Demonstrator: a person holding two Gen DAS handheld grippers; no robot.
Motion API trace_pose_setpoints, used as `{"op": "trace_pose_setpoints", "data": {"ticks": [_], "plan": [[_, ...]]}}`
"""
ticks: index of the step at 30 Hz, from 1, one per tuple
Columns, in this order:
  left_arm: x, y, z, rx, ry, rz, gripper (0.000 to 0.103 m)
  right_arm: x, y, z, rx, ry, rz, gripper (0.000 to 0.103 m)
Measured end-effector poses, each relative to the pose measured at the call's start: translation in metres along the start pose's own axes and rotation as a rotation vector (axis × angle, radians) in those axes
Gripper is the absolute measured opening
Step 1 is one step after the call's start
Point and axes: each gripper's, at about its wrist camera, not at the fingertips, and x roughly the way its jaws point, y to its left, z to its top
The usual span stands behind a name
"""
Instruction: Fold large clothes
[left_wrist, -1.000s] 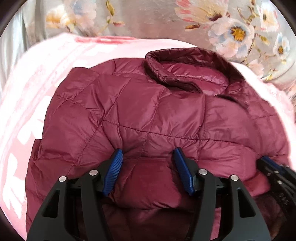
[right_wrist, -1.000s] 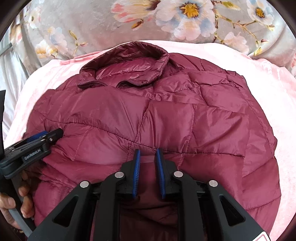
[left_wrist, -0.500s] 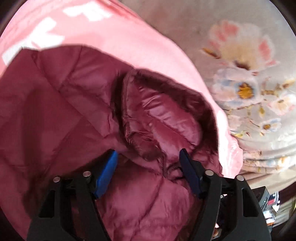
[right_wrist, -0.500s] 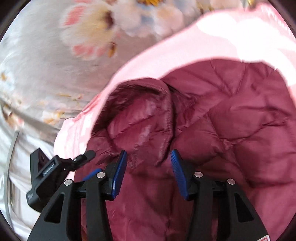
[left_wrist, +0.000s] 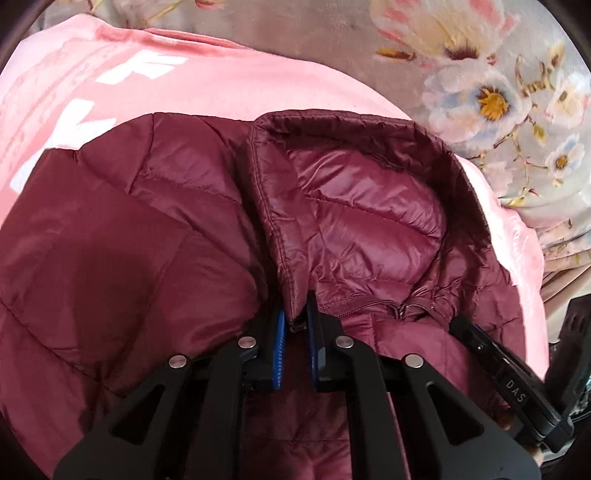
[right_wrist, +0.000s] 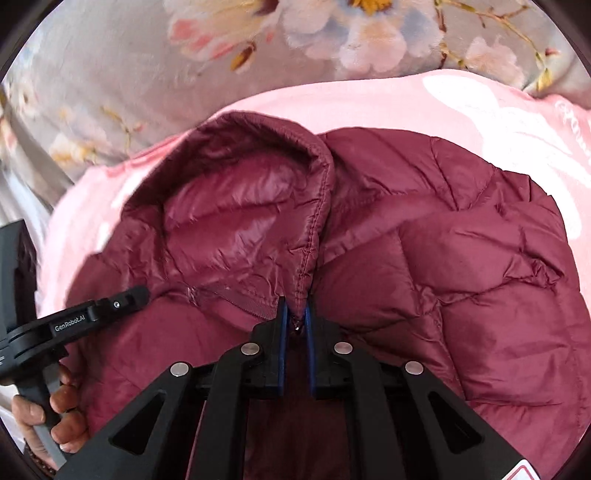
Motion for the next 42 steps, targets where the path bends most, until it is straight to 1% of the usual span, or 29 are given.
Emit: {"op": "trace_pose_setpoints", "data": {"ticks": [3, 7, 10, 12, 14, 16, 17, 19, 21, 22, 24, 25, 26, 28, 30, 31, 32, 33, 34, 35, 36, 37, 39, 40, 42], "plan": [[0.001, -0.004, -0.005, 0.035, -0.028, 0.021, 0.011, 0.003, 0.003, -0.003, -0.042, -0.009, -0.028, 0.007], [0.004, -0.019, -0.013, 0.114, -0.087, 0.094, 0.011, 0.004, 0.008, -0.007, -0.074, -0.029, -0.064, 0.006], [0.006, -0.023, -0.011, 0.133, -0.098, 0.116, 0.011, 0.003, 0.005, -0.010, -0.065, -0.029, -0.050, 0.006], [0.006, -0.023, -0.010, 0.134, -0.101, 0.117, 0.011, 0.003, 0.001, -0.009, -0.047, -0.025, -0.030, 0.005], [0.004, -0.020, -0.010, 0.135, -0.101, 0.119, 0.011, 0.002, 0.002, -0.009, -0.048, -0.023, -0.030, 0.006], [-0.002, -0.016, -0.010, 0.119, -0.094, 0.100, 0.013, 0.001, 0.002, -0.007, -0.043, -0.012, -0.009, 0.008], [-0.006, -0.015, -0.011, 0.113, -0.085, 0.090, 0.015, -0.003, -0.001, -0.007, -0.031, 0.003, 0.007, 0.010], [-0.022, -0.011, -0.013, 0.114, -0.054, 0.063, 0.015, -0.018, -0.010, -0.007, 0.007, 0.039, 0.038, 0.014], [-0.037, -0.008, -0.010, 0.122, -0.047, 0.052, 0.015, -0.036, -0.019, -0.002, 0.044, 0.047, 0.039, 0.017], [-0.044, -0.006, -0.005, 0.121, -0.049, 0.056, 0.015, -0.044, -0.022, 0.004, 0.054, 0.041, 0.033, 0.018], [-0.057, -0.006, 0.016, 0.106, -0.074, 0.059, 0.015, -0.057, -0.026, 0.024, 0.082, 0.008, 0.030, 0.019], [-0.061, -0.009, 0.034, 0.087, -0.096, 0.082, 0.015, -0.060, -0.028, 0.038, 0.108, -0.015, 0.035, 0.019], [-0.061, -0.012, 0.048, 0.071, -0.114, 0.090, 0.014, -0.061, -0.029, 0.052, 0.131, -0.040, 0.033, 0.019], [-0.059, -0.017, 0.077, 0.027, -0.139, 0.091, 0.016, -0.058, -0.026, 0.083, 0.158, -0.093, 0.013, 0.019], [-0.046, -0.019, 0.111, -0.064, -0.161, 0.079, 0.018, -0.048, -0.019, 0.108, 0.174, -0.132, -0.017, 0.019], [-0.042, -0.018, 0.118, -0.095, -0.171, 0.075, 0.019, -0.043, -0.015, 0.114, 0.180, -0.144, -0.022, 0.019], [-0.032, -0.017, 0.129, -0.139, -0.169, 0.057, 0.022, -0.034, -0.008, 0.123, 0.186, -0.158, -0.022, 0.019], [-0.021, -0.017, 0.136, -0.158, -0.149, 0.046, 0.023, -0.029, -0.005, 0.127, 0.180, -0.165, -0.030, 0.019], [-0.010, -0.015, 0.139, -0.176, -0.126, 0.044, 0.023, -0.018, 0.002, 0.131, 0.157, -0.162, -0.054, 0.019], [0.006, -0.015, 0.141, -0.182, -0.086, 0.040, 0.023, -0.009, 0.008, 0.134, 0.134, -0.149, -0.070, 0.019], [0.017, -0.015, 0.139, -0.173, -0.051, 0.046, 0.022, 0.003, 0.013, 0.134, 0.104, -0.123, -0.082, 0.018], [0.023, -0.015, 0.135, -0.167, -0.036, 0.050, 0.022, 0.013, 0.017, 0.132, 0.081, -0.098, -0.090, 0.018], [0.032, -0.013, 0.123, -0.124, -0.016, 0.056, 0.022, 0.022, 0.018, 0.125, 0.051, -0.063, -0.088, 0.019], [0.034, -0.012, 0.116, -0.091, -0.009, 0.070, 0.022, 0.023, 0.017, 0.118, 0.036, -0.056, -0.082, 0.018], [0.036, -0.007, 0.106, -0.064, -0.002, 0.075, 0.021, 0.024, 0.016, 0.107, -0.002, -0.052, -0.092, 0.018]]}}
